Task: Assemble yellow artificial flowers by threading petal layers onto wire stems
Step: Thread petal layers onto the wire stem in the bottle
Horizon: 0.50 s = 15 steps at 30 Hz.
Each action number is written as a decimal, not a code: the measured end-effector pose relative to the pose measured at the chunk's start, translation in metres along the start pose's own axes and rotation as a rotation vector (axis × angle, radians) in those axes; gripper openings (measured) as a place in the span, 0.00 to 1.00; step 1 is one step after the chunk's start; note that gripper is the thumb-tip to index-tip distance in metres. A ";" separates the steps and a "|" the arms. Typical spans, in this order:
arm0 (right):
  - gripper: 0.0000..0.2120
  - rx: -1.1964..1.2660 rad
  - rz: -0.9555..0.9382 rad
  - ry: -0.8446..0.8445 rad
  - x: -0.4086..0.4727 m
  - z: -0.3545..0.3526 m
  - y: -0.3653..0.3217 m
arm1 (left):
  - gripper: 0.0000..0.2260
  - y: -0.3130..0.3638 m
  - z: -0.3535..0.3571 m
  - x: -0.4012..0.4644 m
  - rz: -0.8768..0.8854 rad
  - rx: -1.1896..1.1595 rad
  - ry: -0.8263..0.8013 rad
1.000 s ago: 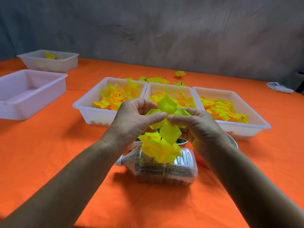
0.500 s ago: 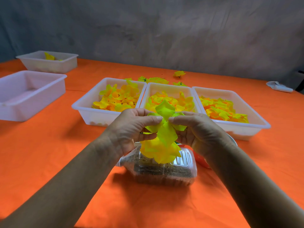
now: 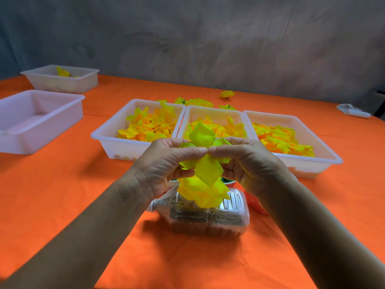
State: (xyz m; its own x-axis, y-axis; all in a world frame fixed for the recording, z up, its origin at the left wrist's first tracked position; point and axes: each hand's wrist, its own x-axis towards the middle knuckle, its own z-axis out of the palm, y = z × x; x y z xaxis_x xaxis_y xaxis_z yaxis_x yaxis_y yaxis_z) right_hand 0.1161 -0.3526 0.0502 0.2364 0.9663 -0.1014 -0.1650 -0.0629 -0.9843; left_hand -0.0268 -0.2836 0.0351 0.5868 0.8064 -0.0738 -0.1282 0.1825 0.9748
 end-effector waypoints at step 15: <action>0.15 0.013 0.083 0.065 0.008 -0.004 0.001 | 0.03 0.005 0.003 0.011 -0.111 0.060 0.017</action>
State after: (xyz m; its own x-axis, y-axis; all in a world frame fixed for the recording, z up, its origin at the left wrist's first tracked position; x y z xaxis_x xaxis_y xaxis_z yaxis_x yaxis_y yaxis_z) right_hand 0.1217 -0.3457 0.0475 0.2833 0.9397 -0.1917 -0.1984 -0.1381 -0.9703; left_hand -0.0185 -0.2760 0.0395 0.5809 0.7927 -0.1849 -0.0153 0.2377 0.9712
